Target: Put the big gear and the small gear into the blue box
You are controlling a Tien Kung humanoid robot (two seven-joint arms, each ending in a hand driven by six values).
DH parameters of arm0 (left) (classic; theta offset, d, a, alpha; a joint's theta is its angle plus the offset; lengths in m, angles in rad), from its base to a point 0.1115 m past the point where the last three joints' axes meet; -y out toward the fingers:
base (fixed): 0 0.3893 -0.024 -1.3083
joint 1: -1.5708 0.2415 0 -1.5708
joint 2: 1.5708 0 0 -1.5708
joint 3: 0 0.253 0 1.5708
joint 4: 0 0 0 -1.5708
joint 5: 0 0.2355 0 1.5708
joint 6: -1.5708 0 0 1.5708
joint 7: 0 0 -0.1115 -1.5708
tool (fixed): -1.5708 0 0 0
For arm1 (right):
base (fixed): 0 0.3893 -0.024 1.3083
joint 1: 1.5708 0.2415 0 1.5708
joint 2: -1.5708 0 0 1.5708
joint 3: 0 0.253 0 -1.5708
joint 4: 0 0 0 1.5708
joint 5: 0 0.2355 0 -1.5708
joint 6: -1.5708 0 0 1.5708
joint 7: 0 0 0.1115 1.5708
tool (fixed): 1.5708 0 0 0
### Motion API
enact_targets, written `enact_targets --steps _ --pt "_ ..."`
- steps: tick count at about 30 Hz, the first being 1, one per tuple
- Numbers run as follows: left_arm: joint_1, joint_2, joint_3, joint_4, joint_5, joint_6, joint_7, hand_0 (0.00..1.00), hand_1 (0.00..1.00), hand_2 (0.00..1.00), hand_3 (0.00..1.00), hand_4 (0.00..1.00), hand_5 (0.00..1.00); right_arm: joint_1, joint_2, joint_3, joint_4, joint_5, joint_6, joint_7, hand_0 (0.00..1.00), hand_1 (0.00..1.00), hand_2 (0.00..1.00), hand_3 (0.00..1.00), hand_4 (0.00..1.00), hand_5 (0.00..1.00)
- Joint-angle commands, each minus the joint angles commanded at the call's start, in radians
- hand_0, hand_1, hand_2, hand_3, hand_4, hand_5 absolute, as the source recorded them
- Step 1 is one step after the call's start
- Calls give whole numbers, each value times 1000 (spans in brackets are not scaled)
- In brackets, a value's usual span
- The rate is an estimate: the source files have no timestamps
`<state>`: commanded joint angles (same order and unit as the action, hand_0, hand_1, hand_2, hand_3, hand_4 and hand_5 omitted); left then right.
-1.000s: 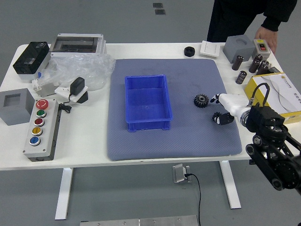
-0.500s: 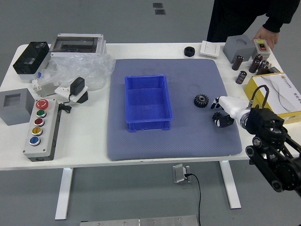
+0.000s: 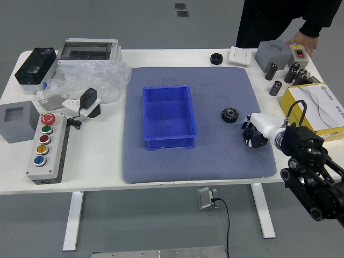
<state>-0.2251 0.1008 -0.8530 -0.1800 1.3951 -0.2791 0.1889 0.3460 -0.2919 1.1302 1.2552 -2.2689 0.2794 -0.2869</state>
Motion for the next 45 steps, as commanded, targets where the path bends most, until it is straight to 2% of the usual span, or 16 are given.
enact_targets --steps 2,3,7,8,14,15,30,44,45 --pt "0 0 0 0 0 0 0 908 899 913 898 863 558 -1 0 0 -2 0 -2 0 598 561 588 617 636 130" --pt "0 0 -1 0 0 0 -1 908 899 912 898 862 558 -1 0 0 -3 0 -4 0 529 482 531 581 626 142" --pt "0 0 -2 0 0 0 -1 908 899 912 898 862 558 -2 -1 1 -9 0 -12 -1 529 482 531 581 626 142" --pt "0 0 -2 0 0 0 -1 907 899 913 896 862 559 -2 -1 2 -11 0 -15 -1 503 433 463 530 606 150" --pt "0 0 -4 0 0 1 -1 907 899 913 896 862 559 0 -1 4 -19 0 -29 -1 503 433 463 530 606 150" --pt "0 -1 -4 0 0 1 -1 908 898 911 894 862 559 1 -1 5 -20 0 -31 0 519 405 433 474 566 132" --pt "-1 -2 -4 0 -1 0 -2 908 898 911 893 862 561 3 1 18 -25 0 -61 4 531 388 413 447 540 156" --pt "-3 1 -5 0 -4 0 -2 907 897 909 892 867 566 35 -14 42 75 0 -64 -2 541 384 406 436 535 148" --pt "-3 1 -5 0 -4 0 -1 908 897 908 891 869 568 39 -14 41 82 0 -63 -2 550 384 406 432 512 137"
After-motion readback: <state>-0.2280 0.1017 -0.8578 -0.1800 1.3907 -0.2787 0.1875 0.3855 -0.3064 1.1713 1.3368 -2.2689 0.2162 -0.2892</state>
